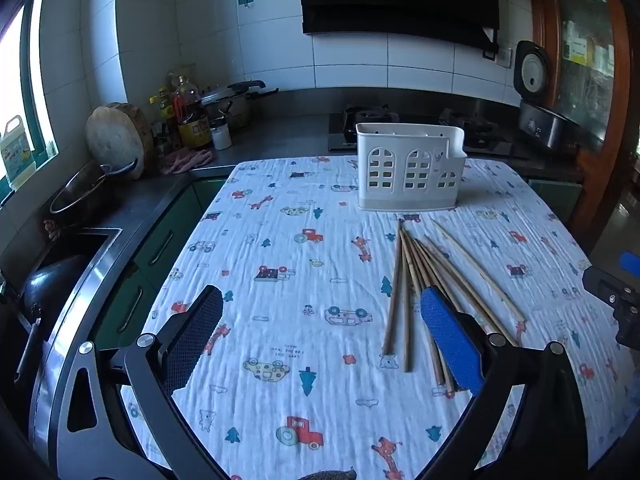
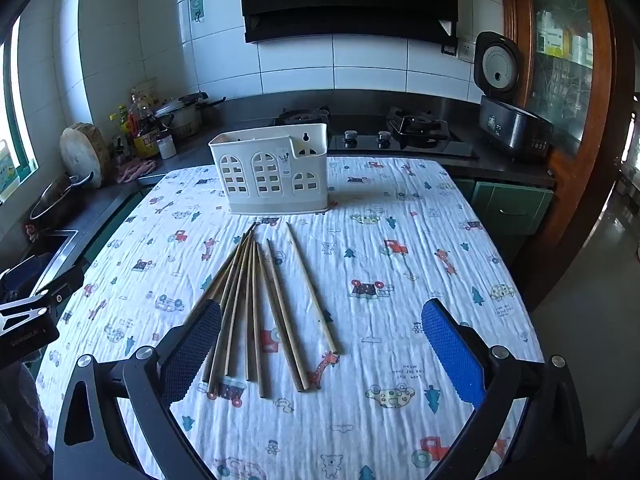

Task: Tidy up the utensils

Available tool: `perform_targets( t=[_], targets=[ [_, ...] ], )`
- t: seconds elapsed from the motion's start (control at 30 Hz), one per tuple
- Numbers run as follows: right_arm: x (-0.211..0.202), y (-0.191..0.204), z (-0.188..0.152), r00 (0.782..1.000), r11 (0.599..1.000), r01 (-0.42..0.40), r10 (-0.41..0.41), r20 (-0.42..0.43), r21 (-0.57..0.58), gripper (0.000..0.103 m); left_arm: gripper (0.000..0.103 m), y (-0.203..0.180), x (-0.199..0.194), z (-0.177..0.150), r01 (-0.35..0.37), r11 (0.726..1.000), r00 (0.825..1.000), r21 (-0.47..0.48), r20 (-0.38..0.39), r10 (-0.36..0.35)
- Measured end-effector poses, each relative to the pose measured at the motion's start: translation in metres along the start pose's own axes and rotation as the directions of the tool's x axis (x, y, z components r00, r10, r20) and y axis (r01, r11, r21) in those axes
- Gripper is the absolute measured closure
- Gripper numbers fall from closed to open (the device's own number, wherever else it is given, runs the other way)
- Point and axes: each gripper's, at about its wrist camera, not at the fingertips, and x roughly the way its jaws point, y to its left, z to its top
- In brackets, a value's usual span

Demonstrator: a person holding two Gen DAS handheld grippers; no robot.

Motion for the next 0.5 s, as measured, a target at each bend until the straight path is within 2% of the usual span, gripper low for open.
perform_targets(
  t=[0.43,0.5],
  targets=[
    [-0.002,0.0,0.002,1.0,1.0,0.009,-0.009,0.013,0.017,0.006,0.006,-0.004,-0.01,-0.01,0.004,1.0,1.0,0.031,0.027,-0.005],
    [-0.005,-0.002,0.001,1.0,1.0,-0.001,0.001,0.018,0.003,0.006,0.006,-0.005,-0.005,-0.002,0.002,0.999,1.0,0.038,0.01,-0.002]
  ],
)
